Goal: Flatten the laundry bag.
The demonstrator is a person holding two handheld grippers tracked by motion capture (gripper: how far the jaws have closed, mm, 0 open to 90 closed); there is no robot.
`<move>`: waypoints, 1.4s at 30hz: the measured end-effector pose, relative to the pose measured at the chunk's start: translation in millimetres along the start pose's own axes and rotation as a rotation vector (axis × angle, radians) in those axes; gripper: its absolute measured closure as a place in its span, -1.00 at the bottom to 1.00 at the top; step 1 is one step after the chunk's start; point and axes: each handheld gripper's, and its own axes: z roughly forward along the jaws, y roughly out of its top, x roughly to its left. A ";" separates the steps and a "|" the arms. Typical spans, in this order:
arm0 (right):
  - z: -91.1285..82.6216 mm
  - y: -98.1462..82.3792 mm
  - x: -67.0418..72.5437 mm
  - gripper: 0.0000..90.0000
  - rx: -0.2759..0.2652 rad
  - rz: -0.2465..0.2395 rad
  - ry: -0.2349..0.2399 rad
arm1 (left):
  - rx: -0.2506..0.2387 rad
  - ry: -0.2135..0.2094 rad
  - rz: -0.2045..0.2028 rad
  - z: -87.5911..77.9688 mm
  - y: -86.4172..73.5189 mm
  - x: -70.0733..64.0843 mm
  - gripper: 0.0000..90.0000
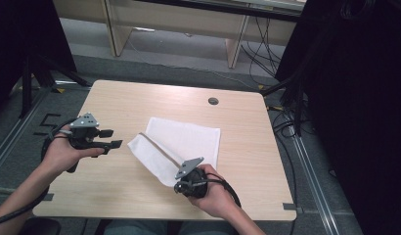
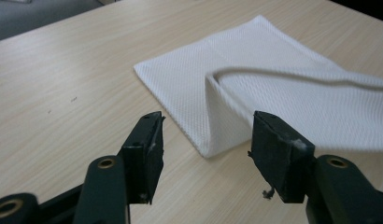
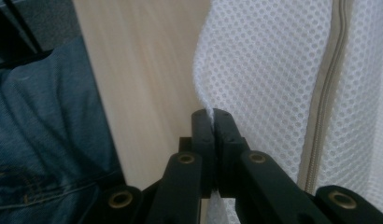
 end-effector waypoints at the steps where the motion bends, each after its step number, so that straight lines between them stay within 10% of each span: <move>1: 0.6 -1.8 2.3 0.99 0.008 -0.020 0.009 | -0.002 0.001 -0.005 -1.3 1.4 -1.5 -0.03; 12: 8.7 -26.7 21.2 0.98 0.078 -0.016 0.096 | 0.005 -0.060 -0.006 16.2 -0.3 -21.9 -0.16; 21: 15.8 -40.5 16.2 0.80 0.127 0.019 0.070 | 0.155 -0.194 0.038 54.9 -21.8 -54.6 -0.01; 30: -20.3 -45.9 11.3 0.31 -0.012 0.138 0.084 | 0.252 -0.219 0.096 59.1 -43.9 -66.5 0.31; 34: -36.7 -56.1 0.1 0.44 -0.029 0.189 0.035 | 0.294 -0.227 0.137 59.7 -53.7 -70.5 0.49; 42: -21.5 -74.9 -25.1 0.98 0.100 0.291 -0.075 | 0.364 -0.236 0.184 62.5 -59.1 -72.4 0.71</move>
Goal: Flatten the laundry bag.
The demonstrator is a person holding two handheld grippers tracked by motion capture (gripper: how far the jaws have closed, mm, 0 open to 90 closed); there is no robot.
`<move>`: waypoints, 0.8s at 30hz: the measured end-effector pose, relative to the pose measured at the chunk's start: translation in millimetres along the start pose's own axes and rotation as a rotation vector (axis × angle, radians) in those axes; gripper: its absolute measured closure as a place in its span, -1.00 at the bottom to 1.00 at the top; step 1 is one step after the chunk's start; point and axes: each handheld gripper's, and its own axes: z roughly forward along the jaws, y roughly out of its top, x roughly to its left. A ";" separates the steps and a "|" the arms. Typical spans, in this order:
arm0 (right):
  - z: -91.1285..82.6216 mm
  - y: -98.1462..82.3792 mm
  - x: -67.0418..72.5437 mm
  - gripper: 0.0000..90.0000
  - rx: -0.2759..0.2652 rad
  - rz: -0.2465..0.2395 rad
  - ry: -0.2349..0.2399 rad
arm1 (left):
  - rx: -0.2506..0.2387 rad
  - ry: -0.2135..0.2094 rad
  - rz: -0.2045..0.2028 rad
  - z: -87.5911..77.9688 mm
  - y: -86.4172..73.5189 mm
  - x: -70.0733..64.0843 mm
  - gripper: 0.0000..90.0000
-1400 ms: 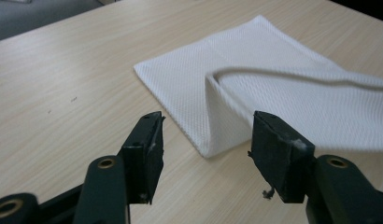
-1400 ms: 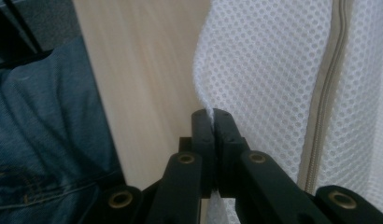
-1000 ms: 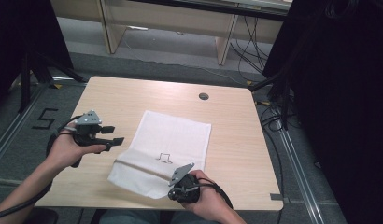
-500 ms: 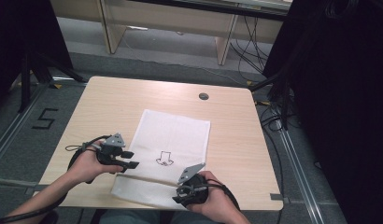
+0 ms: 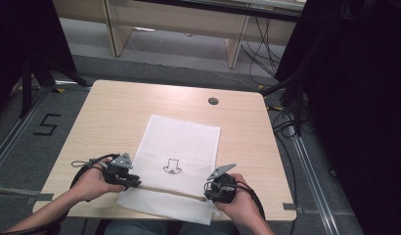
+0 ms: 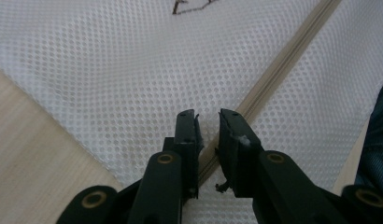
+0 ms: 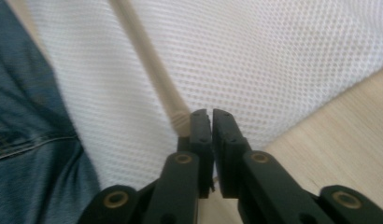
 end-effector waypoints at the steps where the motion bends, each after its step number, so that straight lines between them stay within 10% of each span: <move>1: 2.9 0.8 -1.7 1.00 0.014 0.010 -0.009 | -0.005 -0.001 -0.021 4.2 -1.2 -2.3 0.71; 7: 20.0 11.1 -9.4 1.00 0.081 0.031 -0.052 | 0.046 0.004 0.022 5.9 -1.7 -0.5 0.71; 12: 31.8 17.2 -13.7 1.00 0.132 0.032 -0.091 | 0.041 -0.001 -0.021 6.3 -4.8 -1.5 0.71; 24: 38.3 30.7 -25.8 1.00 0.120 0.058 -0.116 | 0.046 0.019 -0.014 6.4 -5.9 -2.7 0.65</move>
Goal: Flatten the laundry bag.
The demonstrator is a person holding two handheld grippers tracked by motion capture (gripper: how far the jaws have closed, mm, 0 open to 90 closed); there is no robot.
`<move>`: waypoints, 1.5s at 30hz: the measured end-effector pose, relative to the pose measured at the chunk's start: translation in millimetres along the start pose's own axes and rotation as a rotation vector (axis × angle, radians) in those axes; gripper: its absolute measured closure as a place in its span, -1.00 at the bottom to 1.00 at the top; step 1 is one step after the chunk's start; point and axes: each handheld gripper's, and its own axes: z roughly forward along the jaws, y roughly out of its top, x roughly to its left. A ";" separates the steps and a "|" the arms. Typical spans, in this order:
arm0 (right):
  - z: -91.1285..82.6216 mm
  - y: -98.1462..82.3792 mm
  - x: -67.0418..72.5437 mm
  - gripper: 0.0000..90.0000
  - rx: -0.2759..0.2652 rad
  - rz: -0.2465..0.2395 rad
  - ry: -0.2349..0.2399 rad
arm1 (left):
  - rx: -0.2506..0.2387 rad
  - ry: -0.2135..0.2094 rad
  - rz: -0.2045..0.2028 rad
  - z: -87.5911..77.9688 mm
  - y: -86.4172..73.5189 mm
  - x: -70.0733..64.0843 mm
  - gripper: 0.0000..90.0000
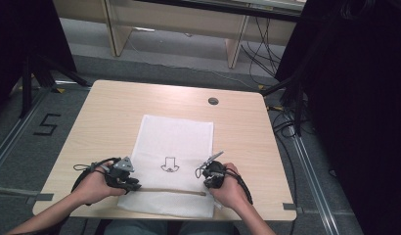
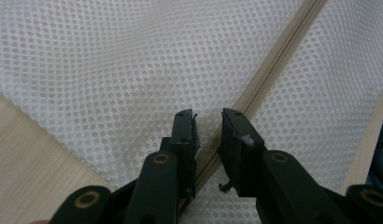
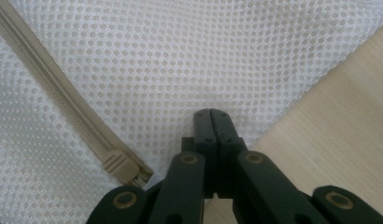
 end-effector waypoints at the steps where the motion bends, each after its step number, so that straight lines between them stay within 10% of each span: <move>1: 0.8 0.9 -1.9 1.00 -0.009 -0.020 -0.006 | 0.005 0.004 0.014 -0.4 0.4 0.8 0.65; 16: -7.8 -9.1 -11.1 0.84 -0.125 0.050 0.032 | -0.015 0.007 0.013 -2.2 0.4 6.8 0.41; 22: -29.2 -19.0 -20.1 0.65 -0.222 0.073 0.007 | -0.145 0.006 -0.058 -1.9 7.0 3.7 0.18; 37: -32.4 -39.5 -20.8 0.45 -0.213 0.124 0.005 | -0.220 0.021 -0.178 0.5 8.3 9.3 -0.09; 45: -34.2 -42.3 -22.4 0.44 -0.223 0.115 -0.006 | -0.238 0.031 -0.160 -1.0 7.8 10.6 -0.07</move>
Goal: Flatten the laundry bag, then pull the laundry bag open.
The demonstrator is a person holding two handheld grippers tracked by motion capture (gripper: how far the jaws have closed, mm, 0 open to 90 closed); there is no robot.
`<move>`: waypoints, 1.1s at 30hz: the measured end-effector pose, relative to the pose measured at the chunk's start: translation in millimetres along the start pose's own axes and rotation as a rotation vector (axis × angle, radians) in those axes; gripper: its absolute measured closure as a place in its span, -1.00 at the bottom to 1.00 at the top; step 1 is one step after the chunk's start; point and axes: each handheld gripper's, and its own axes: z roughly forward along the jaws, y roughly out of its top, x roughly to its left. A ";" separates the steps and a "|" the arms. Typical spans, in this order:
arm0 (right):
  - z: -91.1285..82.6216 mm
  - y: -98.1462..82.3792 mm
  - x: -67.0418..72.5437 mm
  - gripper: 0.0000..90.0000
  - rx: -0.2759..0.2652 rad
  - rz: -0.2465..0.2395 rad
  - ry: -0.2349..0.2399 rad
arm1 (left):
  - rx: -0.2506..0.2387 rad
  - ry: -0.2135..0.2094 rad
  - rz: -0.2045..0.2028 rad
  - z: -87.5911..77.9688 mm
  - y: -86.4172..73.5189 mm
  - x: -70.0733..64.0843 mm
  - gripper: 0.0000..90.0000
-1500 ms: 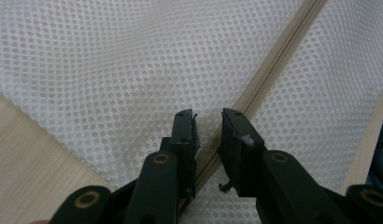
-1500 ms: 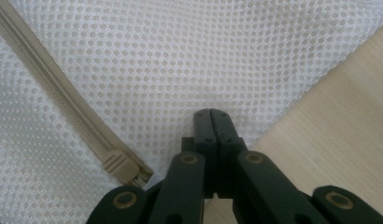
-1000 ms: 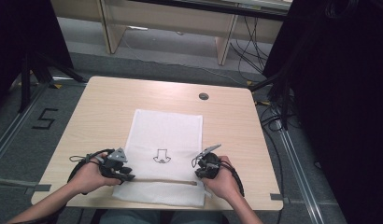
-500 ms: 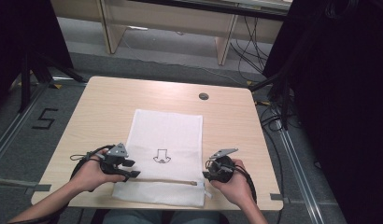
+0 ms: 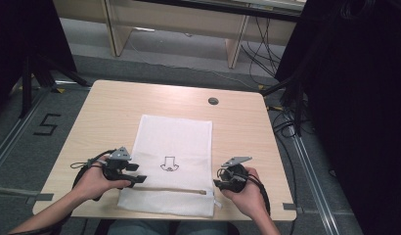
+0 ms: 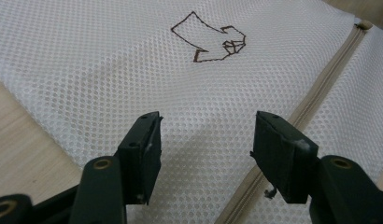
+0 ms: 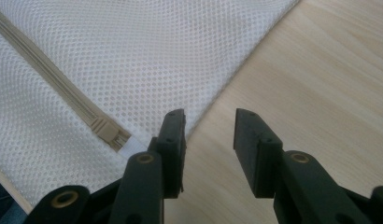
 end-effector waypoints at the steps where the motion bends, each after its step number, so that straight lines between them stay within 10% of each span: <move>1: -0.5 -0.1 0.1 0.45 0.004 0.006 0.000 | -0.006 0.007 -0.007 0.2 -0.4 -1.3 -0.06; 12: -2.7 1.4 8.1 0.99 0.064 0.004 0.045 | -0.019 -0.015 0.015 0.1 1.0 -5.5 0.04; 33: 13.8 2.3 14.9 1.00 0.170 0.081 0.131 | -0.037 -0.122 0.197 21.6 32.4 -45.2 0.28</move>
